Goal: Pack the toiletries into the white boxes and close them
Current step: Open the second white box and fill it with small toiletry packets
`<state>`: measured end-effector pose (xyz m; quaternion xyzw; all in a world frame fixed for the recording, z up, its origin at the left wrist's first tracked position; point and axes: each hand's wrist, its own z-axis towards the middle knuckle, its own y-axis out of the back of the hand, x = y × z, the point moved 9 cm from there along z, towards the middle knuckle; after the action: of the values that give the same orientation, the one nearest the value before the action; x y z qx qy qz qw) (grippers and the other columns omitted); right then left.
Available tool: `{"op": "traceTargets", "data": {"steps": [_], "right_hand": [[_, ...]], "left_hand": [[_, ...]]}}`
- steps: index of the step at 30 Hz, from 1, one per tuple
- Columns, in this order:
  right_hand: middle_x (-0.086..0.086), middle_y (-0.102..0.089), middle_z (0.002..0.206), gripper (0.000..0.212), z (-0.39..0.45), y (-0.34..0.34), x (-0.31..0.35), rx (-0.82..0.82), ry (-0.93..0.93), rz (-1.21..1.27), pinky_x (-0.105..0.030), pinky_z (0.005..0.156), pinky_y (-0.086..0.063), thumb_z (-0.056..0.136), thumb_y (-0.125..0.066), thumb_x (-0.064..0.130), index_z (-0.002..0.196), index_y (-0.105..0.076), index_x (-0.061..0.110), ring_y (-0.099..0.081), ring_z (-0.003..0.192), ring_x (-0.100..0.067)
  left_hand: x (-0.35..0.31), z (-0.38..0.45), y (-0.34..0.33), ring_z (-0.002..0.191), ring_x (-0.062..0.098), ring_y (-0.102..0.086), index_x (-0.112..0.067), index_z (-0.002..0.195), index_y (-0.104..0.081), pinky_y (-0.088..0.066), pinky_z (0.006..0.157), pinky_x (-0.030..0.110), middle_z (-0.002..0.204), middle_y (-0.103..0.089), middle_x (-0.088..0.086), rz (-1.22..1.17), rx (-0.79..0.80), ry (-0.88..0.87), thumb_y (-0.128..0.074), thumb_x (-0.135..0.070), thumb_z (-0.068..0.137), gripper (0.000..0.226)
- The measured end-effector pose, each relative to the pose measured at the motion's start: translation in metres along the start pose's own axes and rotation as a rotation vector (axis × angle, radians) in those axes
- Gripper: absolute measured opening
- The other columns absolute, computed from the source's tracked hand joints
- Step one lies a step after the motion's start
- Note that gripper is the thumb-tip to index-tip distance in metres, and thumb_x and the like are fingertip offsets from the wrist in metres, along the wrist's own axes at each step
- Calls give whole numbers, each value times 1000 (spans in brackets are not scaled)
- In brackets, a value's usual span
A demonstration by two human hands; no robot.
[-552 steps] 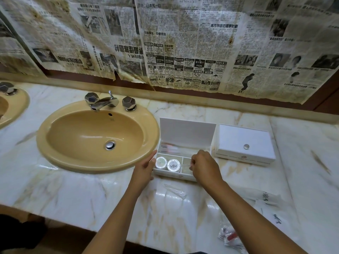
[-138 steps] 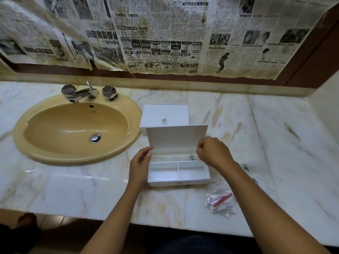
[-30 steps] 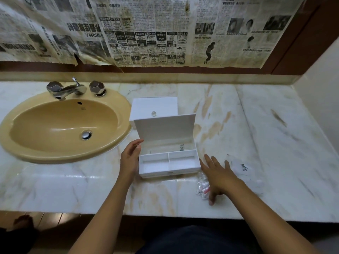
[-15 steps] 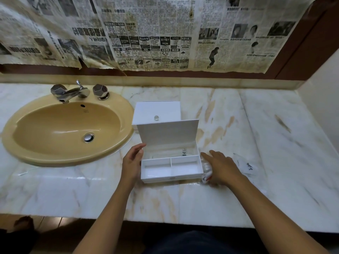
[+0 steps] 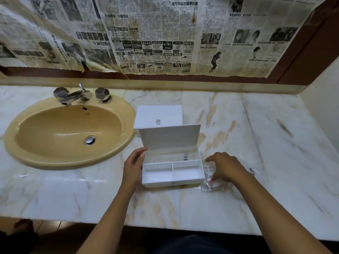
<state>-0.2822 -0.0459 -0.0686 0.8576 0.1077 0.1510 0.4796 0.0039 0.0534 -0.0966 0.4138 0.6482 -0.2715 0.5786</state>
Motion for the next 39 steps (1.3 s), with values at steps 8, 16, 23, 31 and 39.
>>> {"op": "traceTargets", "data": {"steps": [8, 16, 23, 31, 39], "right_hand": [[-6, -57, 122, 46, 1, 14, -5, -111, -71, 68, -32, 100, -41, 78, -76, 32, 121, -63, 24, -56, 110, -24], [-2, -62, 97, 13, 0, 30, -2, -122, -49, 173, -30, 75, -46, 87, -64, 29, 91, -54, 22, -57, 85, -22], [7, -60, 107, 23, -18, 61, 31, -134, 135, 396, -27, 77, -46, 90, -63, 31, 111, -57, 24, -59, 94, -15], [1, -61, 88, 10, -21, 36, 69, -83, 177, 381, -29, 62, -46, 86, -68, 28, 88, -58, 24, -58, 76, -18], [1, -62, 94, 12, -17, 30, 75, -90, 205, 258, -16, 49, -38, 84, -70, 16, 95, -68, 21, -53, 68, -11]], "left_hand": [[2, 2, 1, 107, 8, -61, -24, 109, -66, -49, 98, 39, 113, -66, -6, 1, -8, 1, -49, -13, 99, 23], [5, 3, 0, 109, 12, -61, -27, 107, -67, -49, 98, 40, 114, -66, -6, -16, -5, 6, -50, -14, 99, 23], [4, 2, 1, 107, 10, -61, -25, 106, -67, -49, 96, 36, 112, -67, -7, -17, -14, -7, -49, -12, 99, 24], [0, 1, -1, 101, 2, -63, -24, 104, -67, -48, 87, 22, 109, -67, -9, -50, -9, -13, -49, -9, 98, 24], [2, 1, 0, 101, -1, -62, -23, 108, -67, -48, 83, 15, 112, -67, -9, -35, -13, -13, -49, -11, 98, 23]]}}
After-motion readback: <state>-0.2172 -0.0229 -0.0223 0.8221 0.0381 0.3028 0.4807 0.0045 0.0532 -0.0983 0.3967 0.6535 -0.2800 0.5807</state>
